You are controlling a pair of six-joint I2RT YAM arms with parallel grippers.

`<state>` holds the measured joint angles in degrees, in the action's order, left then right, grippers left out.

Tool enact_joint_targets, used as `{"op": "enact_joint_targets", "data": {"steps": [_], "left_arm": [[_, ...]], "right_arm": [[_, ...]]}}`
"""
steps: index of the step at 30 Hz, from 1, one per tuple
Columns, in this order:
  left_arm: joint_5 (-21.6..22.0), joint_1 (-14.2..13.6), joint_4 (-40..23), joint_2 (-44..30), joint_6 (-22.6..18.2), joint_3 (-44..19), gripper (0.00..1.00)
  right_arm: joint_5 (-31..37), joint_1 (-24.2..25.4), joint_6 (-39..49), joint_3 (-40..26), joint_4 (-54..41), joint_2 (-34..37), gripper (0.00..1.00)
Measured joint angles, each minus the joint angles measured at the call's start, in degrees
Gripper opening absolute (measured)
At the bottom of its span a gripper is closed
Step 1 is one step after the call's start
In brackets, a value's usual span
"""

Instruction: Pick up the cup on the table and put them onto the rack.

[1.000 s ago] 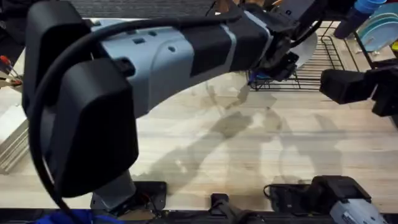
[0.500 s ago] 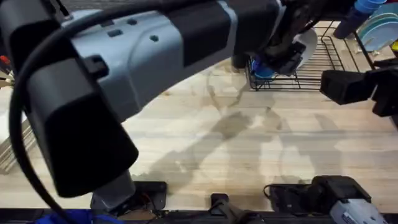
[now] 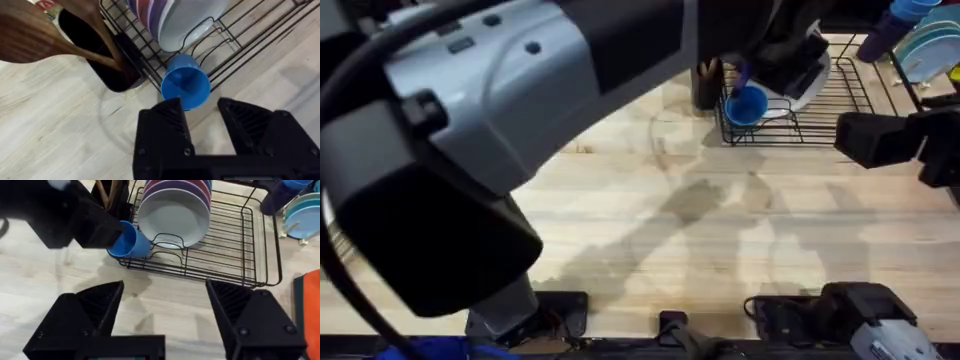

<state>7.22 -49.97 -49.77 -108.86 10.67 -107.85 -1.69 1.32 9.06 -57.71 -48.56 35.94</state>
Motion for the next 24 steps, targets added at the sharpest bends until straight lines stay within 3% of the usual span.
{"op": "enact_joint_targets", "data": {"steps": [6,12,15,17,19,24], "left_arm": [[0.1,2.8,-2.9,0.2,0.5,-1.8,0.48],[0.3,9.2,-6.8,1.6,1.6,-1.8,0.514],[0.4,13.1,-8.6,3.5,1.9,-1.8,0.631],[0.6,16.1,-9.9,5.3,2.2,-1.8,0.823],[0.8,19.1,-11.2,7.1,2.4,-1.8,0.949],[1.5,27.4,-15.0,11.3,2.4,-1.8,0.993]], "right_arm": [[0.0,0.0,0.0,0.0,0.0,0.0,0.996],[0.0,0.0,0.0,0.0,0.0,0.0,0.996],[0.0,0.0,0.0,0.0,0.0,0.0,0.996],[0.0,0.0,0.0,0.0,0.0,0.0,0.996],[0.0,0.0,0.0,0.0,0.0,0.0,0.996],[0.0,0.0,0.0,0.0,0.0,0.0,0.995]]}}
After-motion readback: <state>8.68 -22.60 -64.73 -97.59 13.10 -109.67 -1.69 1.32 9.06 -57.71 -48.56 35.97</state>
